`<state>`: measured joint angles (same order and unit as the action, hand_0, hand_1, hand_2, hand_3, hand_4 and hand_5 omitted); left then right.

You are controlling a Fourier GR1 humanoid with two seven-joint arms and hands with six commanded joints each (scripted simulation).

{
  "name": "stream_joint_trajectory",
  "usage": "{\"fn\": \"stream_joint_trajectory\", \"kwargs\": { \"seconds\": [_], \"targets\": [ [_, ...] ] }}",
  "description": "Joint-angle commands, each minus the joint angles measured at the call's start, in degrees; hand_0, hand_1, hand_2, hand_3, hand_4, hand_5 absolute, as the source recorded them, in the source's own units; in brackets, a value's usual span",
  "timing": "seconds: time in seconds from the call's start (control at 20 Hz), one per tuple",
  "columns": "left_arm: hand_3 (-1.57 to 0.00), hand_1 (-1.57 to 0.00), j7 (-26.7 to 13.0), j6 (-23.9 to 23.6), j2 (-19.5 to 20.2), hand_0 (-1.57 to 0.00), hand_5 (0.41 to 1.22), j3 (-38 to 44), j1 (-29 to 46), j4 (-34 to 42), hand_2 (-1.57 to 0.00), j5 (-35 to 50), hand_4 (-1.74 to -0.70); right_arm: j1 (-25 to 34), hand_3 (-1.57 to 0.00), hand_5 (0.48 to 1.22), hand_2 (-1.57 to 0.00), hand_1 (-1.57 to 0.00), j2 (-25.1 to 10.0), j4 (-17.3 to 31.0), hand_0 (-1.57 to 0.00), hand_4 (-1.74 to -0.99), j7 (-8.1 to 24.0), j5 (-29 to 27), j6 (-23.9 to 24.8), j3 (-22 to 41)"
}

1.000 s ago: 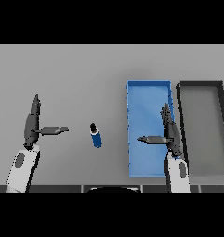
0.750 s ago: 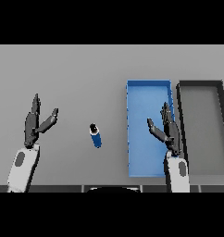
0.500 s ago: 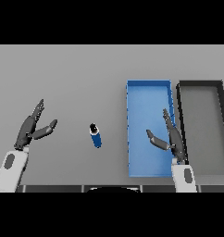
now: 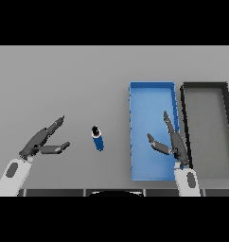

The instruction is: Pick up the blue pipe and place it into the blue bin.

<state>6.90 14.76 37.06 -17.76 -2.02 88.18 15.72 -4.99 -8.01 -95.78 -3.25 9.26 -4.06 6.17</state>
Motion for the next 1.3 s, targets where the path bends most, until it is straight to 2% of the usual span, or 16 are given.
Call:
{"fn": "stream_joint_trajectory", "kwargs": {
  "seconds": [0.0, 0.05, 0.15, 0.35, 0.4, 0.6, 0.7, 0.9, 1.05, 1.25],
  "targets": [
    [0.00, 0.00, -0.49, 0.18, 0.43, 0.00, 0.544, -0.93, 1.03, 1.76, 0.00, -0.57, -1.18, -0.06, 0.00, 0.618, 0.00, 0.00, 0.06, 0.10, 0.00, -1.242, -0.10, 0.15, -0.06, 0.20],
    [0.00, 0.00, -2.35, 0.34, -0.32, 0.00, 0.532, -1.92, 0.27, 2.13, 0.00, -0.62, -1.19, 0.26, 0.00, 0.626, 0.00, 0.00, 0.07, 0.19, 0.00, -1.254, -0.06, -0.20, -0.24, 0.03],
    [0.00, 0.00, -2.89, 1.05, -1.47, 0.00, 0.517, -3.86, -0.19, 3.14, 0.00, -1.45, -1.20, 0.39, 0.00, 0.636, 0.00, 0.00, -0.14, 0.41, 0.00, -1.273, -0.65, -0.79, -0.67, -0.29],
    [0.00, 0.00, -4.96, 0.61, -5.08, 0.00, 0.488, -7.92, -1.74, 4.08, 0.00, -4.45, -1.21, 0.81, 0.00, 0.651, 0.00, 0.00, -0.50, 0.33, 0.00, -1.296, 0.41, -1.18, -0.66, -0.88],
    [0.00, 0.00, -5.10, -0.01, -6.33, 0.00, 0.483, -9.06, -1.71, 4.05, 0.00, -5.73, -1.20, 0.26, 0.00, 0.654, 0.00, 0.00, -0.32, 0.30, 0.00, -1.299, -0.46, -1.06, -0.80, -0.59],
    [0.00, 0.00, -2.80, -2.68, -10.91, 0.00, 0.495, -11.50, -2.03, 1.58, 0.00, -9.99, -1.22, 0.52, 0.00, 0.652, 0.00, 0.00, 0.22, -0.01, 0.00, -1.305, 1.22, -1.37, -0.67, -0.54],
    [0.00, 0.00, -2.52, -4.09, -13.60, 0.00, 0.502, -11.59, -3.63, -0.41, 0.00, -10.72, -1.23, -0.73, 0.00, 0.651, 0.00, 0.00, 0.16, -0.58, 0.00, -1.309, 0.52, -0.75, -0.51, -0.21],
    [0.00, 0.00, -1.46, -4.18, -17.27, 0.00, 0.499, -12.25, -6.04, -4.66, 0.00, -11.37, -1.21, -0.19, 0.00, 0.657, 0.00, 0.00, -0.60, -0.10, 0.00, -1.318, 0.65, -1.09, -0.47, -1.16],
    [0.00, 0.00, -1.15, -6.33, -19.49, 0.00, 0.490, -13.05, -8.79, -8.58, 0.00, -14.95, -1.16, -0.55, 0.00, 0.665, 0.00, 0.00, -0.39, -0.59, 0.00, -1.326, 1.35, -1.68, -0.75, -1.16],
    [-0.02, 0.00, -0.05, -4.37, -22.84, 0.00, 0.536, -12.63, -9.86, -11.70, -0.02, -12.11, -1.22, -1.63, 0.00, 0.664, 0.00, 0.00, 0.13, -1.01, 0.00, -1.321, 0.68, -0.75, -0.17, -0.54]
  ]
}}
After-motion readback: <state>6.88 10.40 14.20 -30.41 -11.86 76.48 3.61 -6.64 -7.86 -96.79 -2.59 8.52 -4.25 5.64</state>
